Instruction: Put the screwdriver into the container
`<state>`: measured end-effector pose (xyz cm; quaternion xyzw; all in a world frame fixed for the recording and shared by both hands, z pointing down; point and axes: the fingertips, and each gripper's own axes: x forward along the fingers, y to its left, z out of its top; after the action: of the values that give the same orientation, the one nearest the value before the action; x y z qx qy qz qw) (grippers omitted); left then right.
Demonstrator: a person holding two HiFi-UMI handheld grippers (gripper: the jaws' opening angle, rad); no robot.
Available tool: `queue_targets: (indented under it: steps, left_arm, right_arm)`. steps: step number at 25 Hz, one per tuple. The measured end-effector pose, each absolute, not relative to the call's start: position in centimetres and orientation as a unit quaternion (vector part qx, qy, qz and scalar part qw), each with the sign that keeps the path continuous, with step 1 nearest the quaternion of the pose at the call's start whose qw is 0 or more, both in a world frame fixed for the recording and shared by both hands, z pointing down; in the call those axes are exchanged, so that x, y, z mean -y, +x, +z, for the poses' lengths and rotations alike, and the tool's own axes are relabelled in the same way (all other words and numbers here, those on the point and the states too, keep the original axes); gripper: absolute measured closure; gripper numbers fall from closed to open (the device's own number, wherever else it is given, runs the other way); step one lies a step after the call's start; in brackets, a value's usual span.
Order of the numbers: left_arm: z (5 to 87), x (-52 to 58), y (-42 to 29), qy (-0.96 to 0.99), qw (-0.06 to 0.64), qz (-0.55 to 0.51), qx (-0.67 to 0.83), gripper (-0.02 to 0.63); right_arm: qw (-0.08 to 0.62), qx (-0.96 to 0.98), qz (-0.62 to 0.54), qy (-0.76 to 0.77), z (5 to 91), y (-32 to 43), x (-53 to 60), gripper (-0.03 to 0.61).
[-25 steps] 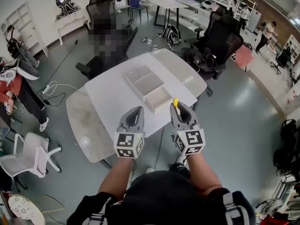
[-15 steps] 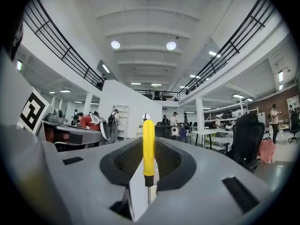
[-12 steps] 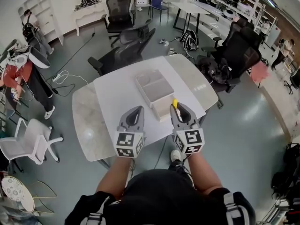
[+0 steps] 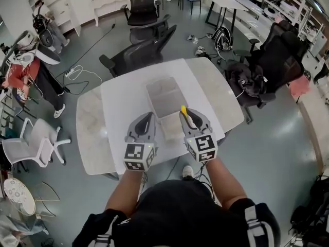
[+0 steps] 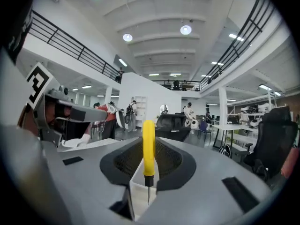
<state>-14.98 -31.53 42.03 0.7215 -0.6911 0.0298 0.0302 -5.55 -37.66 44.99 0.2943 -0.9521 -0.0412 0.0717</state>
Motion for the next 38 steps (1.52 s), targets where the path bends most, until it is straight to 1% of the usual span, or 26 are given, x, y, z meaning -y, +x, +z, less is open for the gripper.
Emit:
queue_targets:
  steps: [6,11,17,26,32,38]
  left_arm:
    - [43.2,34.6,-15.1,0.681,0.05,0.031,0.73,0.607]
    - [44.1,34.8,-15.8,0.64,0.063,0.028,0.766,0.607]
    - [45.2,34.1,-15.9,0.599,0.074,0.035,0.796,0.607]
    - [47.0,31.7,-16.1,0.557,0.091,0.048,0.824,0.607]
    - [48.4,30.2,-16.8,0.538,0.108,0.057,0.834,0.607]
    - [48.9,29.8,-17.3,0.529,0.113,0.059,0.839,0.607]
  right_arm:
    - [0.123,0.968,-0.064,0.208,48.2,-7.3,41.6,0.506]
    - [0.18,0.971,-0.097,0.124,51.5,-8.8,42.5,0.506]
    - [0.254,0.95,-0.181,0.016,56.1,-10.0,42.5,0.506]
    - [0.364,0.884,-0.27,-0.117,65.1,-11.2,41.9,0.506]
    - [0.408,0.843,-0.311,-0.166,68.8,-11.3,41.6,0.506]
    - [0.418,0.818,-0.344,-0.194,70.2,-11.9,40.8,0.506]
